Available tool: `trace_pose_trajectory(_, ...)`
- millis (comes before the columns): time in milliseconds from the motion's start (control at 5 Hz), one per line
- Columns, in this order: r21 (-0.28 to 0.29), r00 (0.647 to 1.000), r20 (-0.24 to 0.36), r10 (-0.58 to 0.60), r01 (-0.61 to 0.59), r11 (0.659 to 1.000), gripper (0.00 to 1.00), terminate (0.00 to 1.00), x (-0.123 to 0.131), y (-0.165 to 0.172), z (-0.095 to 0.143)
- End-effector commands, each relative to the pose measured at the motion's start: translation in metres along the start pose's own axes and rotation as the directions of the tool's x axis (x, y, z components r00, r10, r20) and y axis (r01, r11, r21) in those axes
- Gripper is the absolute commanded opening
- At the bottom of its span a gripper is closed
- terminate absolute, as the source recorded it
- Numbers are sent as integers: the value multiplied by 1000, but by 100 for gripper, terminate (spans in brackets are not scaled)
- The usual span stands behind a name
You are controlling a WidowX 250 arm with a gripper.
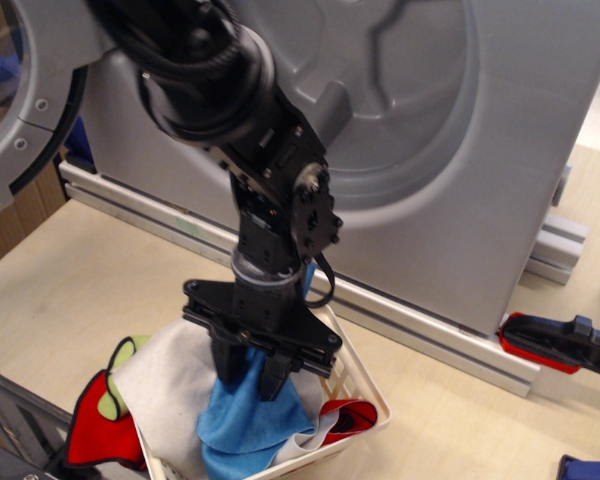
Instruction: Take clothes out of laundry machine
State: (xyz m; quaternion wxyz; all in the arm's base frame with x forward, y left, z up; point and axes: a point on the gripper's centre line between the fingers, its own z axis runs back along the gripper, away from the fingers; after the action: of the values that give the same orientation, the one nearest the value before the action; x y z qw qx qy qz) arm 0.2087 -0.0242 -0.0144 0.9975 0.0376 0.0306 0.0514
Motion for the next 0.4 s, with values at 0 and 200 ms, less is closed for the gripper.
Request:
trace_pose_trajectory(0,11,992,76,98,-99,995,100,0,19,20,49)
trace_pose_trajectory(200,0,986,125,109,-110,994,100,0,38,30,71)
